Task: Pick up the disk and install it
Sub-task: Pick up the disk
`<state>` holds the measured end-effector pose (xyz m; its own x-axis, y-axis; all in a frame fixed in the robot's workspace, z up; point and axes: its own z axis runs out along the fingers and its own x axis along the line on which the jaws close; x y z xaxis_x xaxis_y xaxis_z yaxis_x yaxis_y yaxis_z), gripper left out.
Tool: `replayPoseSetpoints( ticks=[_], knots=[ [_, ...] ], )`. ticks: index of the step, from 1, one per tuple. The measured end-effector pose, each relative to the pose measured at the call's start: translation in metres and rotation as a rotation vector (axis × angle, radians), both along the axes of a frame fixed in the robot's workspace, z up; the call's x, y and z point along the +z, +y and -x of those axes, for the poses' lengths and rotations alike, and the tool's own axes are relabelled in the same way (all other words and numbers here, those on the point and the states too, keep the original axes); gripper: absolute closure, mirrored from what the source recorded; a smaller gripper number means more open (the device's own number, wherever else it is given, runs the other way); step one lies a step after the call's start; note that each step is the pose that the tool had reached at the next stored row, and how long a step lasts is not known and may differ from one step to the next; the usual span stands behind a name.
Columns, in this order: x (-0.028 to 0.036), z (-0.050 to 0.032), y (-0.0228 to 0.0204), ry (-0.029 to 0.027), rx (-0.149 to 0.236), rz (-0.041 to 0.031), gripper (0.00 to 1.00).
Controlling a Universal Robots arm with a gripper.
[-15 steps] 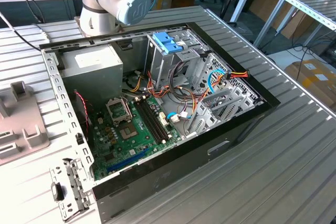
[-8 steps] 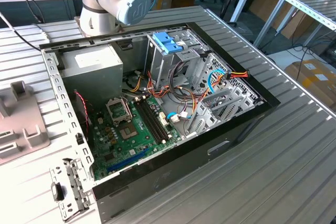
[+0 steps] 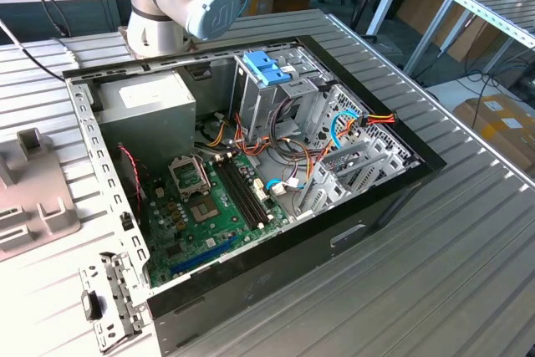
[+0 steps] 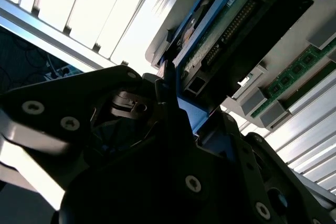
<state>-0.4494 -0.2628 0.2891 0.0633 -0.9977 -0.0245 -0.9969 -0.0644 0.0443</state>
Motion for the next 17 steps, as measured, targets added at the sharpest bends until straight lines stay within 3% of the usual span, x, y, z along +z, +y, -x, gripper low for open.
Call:
replayPoseSetpoints(
  ticks=[17],
  knots=[
    [0.0054, 0.0000, -0.0003, -0.0001, 0.000, -0.0022, 0.63]
  ],
)
